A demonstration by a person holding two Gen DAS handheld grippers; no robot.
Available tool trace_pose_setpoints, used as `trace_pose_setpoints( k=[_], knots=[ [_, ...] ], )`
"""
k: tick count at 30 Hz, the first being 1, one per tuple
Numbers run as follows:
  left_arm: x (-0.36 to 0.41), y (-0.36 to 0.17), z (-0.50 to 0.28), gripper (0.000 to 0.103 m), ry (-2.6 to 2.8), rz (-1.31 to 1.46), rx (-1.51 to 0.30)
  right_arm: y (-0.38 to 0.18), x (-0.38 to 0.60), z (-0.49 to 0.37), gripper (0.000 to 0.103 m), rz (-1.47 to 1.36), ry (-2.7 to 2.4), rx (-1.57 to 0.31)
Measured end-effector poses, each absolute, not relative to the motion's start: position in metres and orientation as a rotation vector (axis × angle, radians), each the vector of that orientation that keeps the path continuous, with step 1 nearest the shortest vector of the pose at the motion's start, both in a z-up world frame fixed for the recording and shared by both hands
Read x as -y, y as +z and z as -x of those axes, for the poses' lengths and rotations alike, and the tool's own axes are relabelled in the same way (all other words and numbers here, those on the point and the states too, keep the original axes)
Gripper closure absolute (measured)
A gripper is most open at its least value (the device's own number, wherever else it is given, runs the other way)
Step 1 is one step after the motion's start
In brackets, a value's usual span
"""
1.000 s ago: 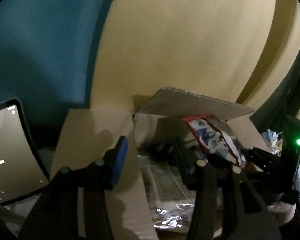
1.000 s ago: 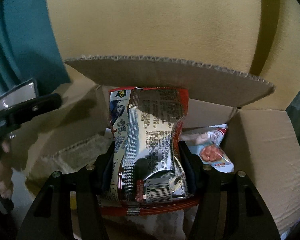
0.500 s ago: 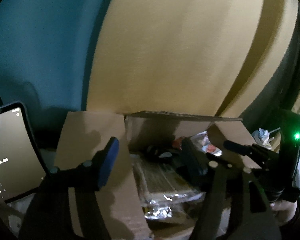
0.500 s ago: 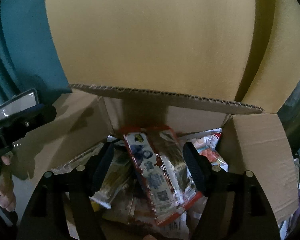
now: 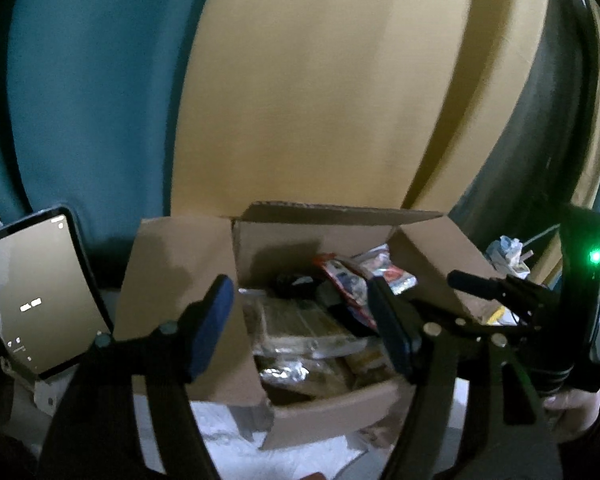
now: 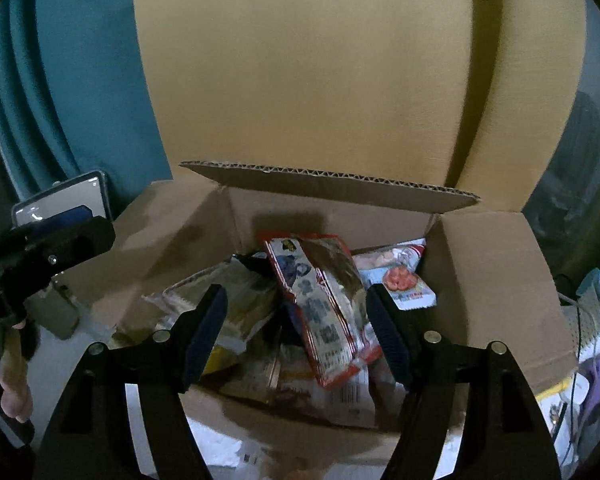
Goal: Organize snacks
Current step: 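Withdraw both grippers from the box toward the table, then grasp the clear bag of small snacks with the right gripper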
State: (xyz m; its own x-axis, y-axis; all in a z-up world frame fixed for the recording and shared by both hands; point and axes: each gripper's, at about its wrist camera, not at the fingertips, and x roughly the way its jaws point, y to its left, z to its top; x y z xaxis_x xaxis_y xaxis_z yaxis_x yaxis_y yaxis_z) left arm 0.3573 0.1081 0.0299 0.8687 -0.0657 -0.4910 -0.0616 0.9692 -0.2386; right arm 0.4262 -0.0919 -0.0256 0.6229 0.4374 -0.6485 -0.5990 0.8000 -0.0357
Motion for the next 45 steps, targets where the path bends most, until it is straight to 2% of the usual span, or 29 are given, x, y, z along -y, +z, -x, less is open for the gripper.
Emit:
trace_pose_setpoints(
  k=[14,21,36,45],
  knots=[
    [-0.072,0.028,-0.312,0.032,-0.023,0.213,-0.525,-0.013,0.138,-0.381,0.028,0.225,0.591,-0.63],
    [-0.051,0.006,-0.291,0.032,-0.037,0.209,-0.556,-0.025,0.167,-0.369,0.028,0.206,0.582,-0.643],
    [-0.038,-0.087,-0.28,0.032,-0.014,0.262,-0.719,-0.117,0.196,-0.369,0.028,0.201,0.58,-0.814],
    [-0.056,-0.113,-0.28,0.032,0.0,0.298,-0.76,-0.152,0.17,-0.374,0.028,0.216,0.636,-0.886]
  ],
)
